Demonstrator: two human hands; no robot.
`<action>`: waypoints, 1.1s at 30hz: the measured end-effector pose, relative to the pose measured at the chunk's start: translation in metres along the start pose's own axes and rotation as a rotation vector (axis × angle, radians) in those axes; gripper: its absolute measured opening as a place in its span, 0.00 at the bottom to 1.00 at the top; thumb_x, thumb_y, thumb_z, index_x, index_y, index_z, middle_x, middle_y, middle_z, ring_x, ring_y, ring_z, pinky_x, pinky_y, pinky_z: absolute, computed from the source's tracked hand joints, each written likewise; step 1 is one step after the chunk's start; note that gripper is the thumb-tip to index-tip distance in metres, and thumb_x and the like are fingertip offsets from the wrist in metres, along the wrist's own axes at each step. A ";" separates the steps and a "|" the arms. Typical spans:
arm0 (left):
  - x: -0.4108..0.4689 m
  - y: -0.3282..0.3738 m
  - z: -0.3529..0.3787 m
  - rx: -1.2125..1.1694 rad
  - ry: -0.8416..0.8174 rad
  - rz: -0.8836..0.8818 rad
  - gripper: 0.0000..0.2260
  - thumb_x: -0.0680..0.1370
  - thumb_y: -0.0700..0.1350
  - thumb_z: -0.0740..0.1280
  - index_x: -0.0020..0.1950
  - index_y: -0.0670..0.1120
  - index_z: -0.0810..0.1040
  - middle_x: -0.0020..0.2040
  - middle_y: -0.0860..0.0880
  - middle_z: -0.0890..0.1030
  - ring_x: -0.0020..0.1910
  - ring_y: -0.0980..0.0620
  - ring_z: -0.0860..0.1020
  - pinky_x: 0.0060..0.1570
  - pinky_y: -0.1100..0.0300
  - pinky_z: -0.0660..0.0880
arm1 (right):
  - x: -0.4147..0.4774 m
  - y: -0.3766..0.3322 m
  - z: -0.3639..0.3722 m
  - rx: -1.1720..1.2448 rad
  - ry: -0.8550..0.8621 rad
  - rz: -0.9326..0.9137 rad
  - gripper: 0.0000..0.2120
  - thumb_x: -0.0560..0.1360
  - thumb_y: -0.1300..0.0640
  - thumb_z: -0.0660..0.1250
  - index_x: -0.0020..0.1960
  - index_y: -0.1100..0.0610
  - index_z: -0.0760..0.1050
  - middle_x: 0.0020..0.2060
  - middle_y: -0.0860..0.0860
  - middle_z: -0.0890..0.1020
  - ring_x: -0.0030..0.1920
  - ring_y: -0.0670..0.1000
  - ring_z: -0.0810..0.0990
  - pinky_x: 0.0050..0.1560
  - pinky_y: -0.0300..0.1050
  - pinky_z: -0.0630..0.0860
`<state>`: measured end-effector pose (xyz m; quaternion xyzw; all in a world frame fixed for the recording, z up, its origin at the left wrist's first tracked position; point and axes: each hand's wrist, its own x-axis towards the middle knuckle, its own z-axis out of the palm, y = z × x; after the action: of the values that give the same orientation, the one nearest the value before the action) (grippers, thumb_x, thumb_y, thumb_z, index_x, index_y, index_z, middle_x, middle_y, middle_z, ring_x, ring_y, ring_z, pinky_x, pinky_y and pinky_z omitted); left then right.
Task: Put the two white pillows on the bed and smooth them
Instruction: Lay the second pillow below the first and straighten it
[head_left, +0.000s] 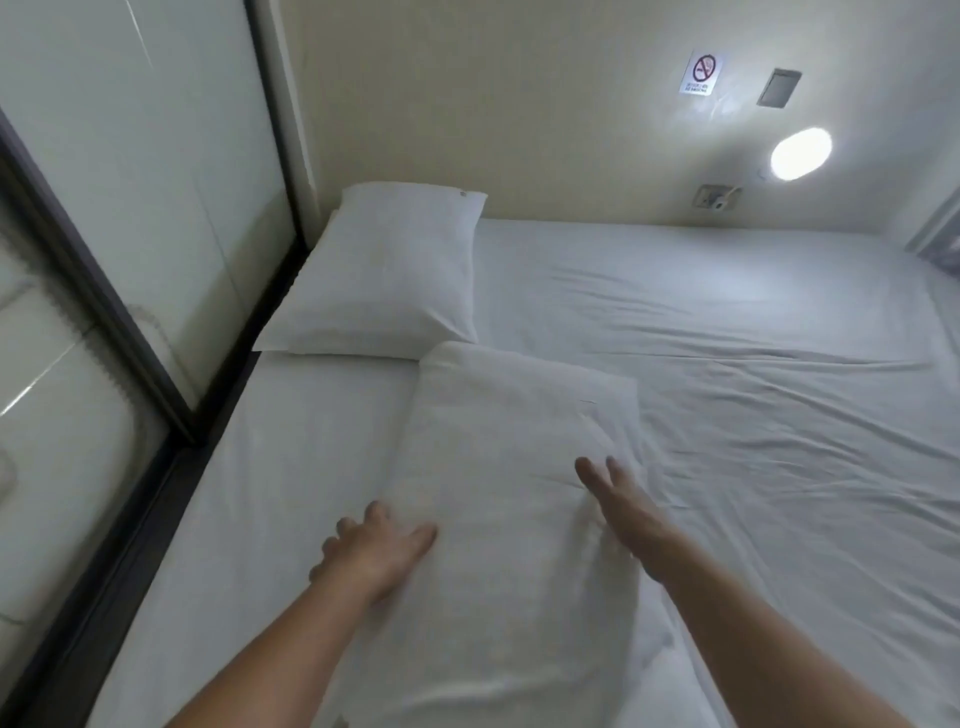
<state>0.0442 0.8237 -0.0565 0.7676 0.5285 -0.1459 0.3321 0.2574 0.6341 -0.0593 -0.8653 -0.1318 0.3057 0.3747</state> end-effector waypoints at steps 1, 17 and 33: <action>0.006 -0.011 0.009 -0.092 -0.036 -0.027 0.41 0.68 0.70 0.63 0.73 0.47 0.59 0.71 0.39 0.65 0.68 0.38 0.66 0.66 0.48 0.65 | 0.001 0.009 0.011 -0.074 -0.028 0.015 0.43 0.71 0.29 0.57 0.77 0.52 0.54 0.76 0.54 0.59 0.75 0.56 0.58 0.74 0.54 0.54; 0.043 0.012 0.024 -0.432 0.305 0.093 0.14 0.67 0.54 0.74 0.46 0.46 0.81 0.46 0.43 0.84 0.43 0.42 0.81 0.44 0.52 0.77 | 0.003 0.016 0.023 -0.158 0.191 0.000 0.12 0.73 0.46 0.64 0.50 0.54 0.76 0.49 0.57 0.82 0.50 0.60 0.78 0.46 0.50 0.71; 0.041 0.069 0.025 0.447 0.085 0.548 0.47 0.65 0.73 0.61 0.76 0.57 0.44 0.79 0.51 0.41 0.76 0.48 0.40 0.69 0.35 0.39 | 0.028 -0.046 0.014 -0.644 0.200 -0.448 0.26 0.71 0.37 0.63 0.67 0.43 0.69 0.65 0.46 0.74 0.64 0.52 0.71 0.59 0.48 0.70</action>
<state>0.1268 0.8211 -0.0745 0.9399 0.2715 -0.1313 0.1604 0.2704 0.6865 -0.0449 -0.9138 -0.3689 0.0740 0.1528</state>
